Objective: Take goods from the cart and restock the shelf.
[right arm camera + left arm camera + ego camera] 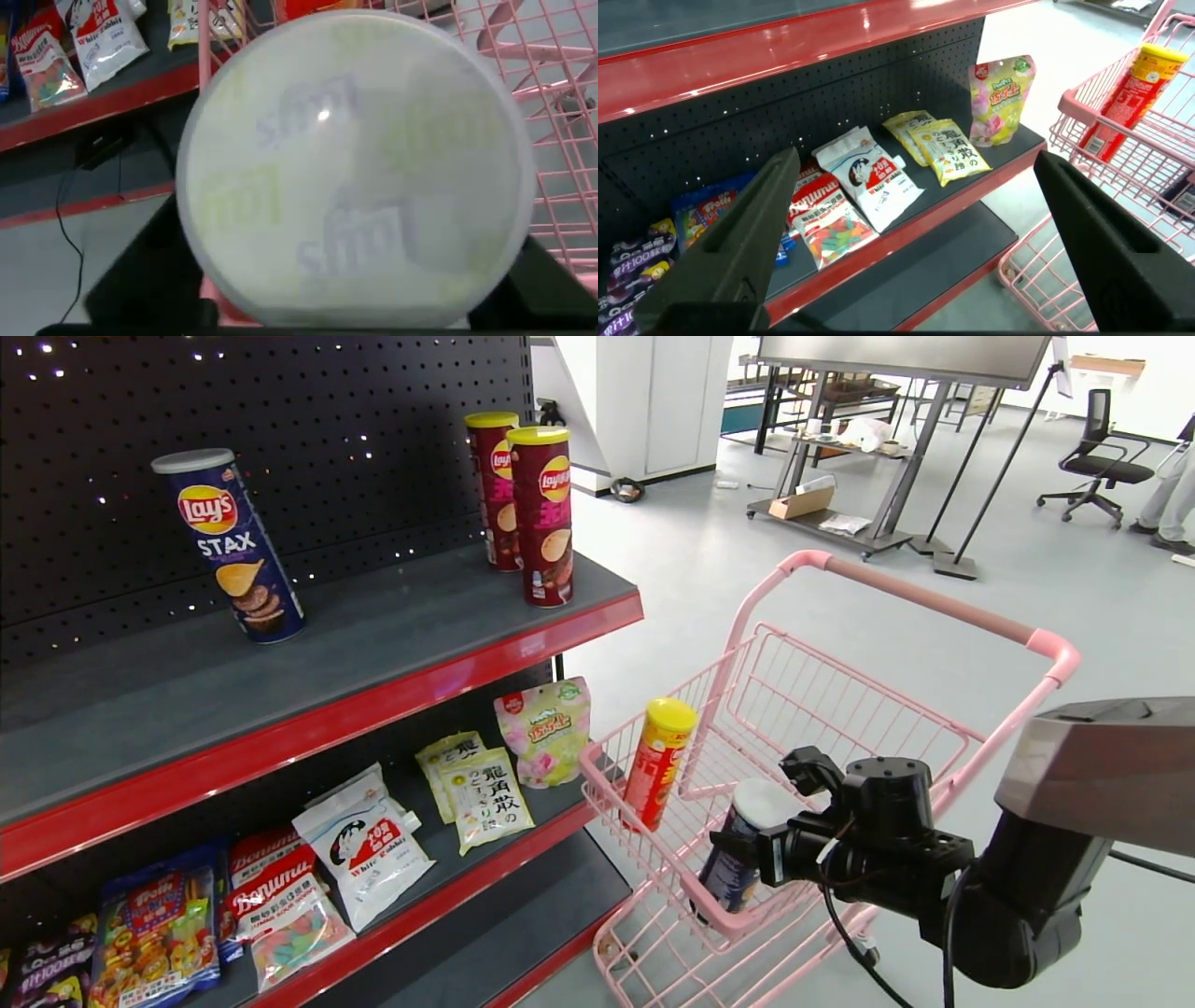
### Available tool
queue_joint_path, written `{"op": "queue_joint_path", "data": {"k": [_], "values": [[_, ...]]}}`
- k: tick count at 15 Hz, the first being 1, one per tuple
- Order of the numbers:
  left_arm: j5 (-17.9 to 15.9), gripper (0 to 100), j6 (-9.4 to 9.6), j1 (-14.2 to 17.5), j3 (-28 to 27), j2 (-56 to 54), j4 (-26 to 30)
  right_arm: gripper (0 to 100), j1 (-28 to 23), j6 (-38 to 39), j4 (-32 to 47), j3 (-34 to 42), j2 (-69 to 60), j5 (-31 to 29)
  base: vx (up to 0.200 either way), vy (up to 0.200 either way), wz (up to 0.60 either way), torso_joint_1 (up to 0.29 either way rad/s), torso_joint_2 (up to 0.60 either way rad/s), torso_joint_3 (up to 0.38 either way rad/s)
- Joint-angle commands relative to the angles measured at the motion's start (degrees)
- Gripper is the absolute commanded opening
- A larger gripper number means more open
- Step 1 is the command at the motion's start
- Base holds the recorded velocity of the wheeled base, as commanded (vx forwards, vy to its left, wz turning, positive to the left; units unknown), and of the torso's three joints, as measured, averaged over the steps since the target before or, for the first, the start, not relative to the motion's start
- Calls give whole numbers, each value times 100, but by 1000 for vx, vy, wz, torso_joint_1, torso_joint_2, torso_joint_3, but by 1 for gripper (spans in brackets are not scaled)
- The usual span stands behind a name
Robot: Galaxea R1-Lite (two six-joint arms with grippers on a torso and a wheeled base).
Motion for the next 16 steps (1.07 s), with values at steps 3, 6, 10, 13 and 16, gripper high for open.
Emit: {"op": "queue_joint_path", "data": {"k": [3, 6, 10, 13, 16], "values": [[1, 100, 0, -1, 0, 5, -1, 0, 43, 10, 3, -8, 91, 10, 0, 0, 0, 0, 0, 0], [1, 100, 0, 7, 0, 5, -1, 0, 192, 36, -323, 54, -323, -447, 0, 0, 0, 0, 0, 0], [1, 100, 0, -1, 0, 5, -1, 0, 175, -87, 99, 80, -1702, -684, 0, 0, 0, 0, 0, 0], [1, 100, 0, 7, 0, 5, -1, 0, 157, -271, 1716, -596, -3100, -799, 0, 0, 0, 0, 0, 0], [-7, 100, 0, 7, 0, 5, -1, 0, 96, -517, 4010, -1818, -4225, -1080, 0, 0, 0, 0, 0, 0]]}}
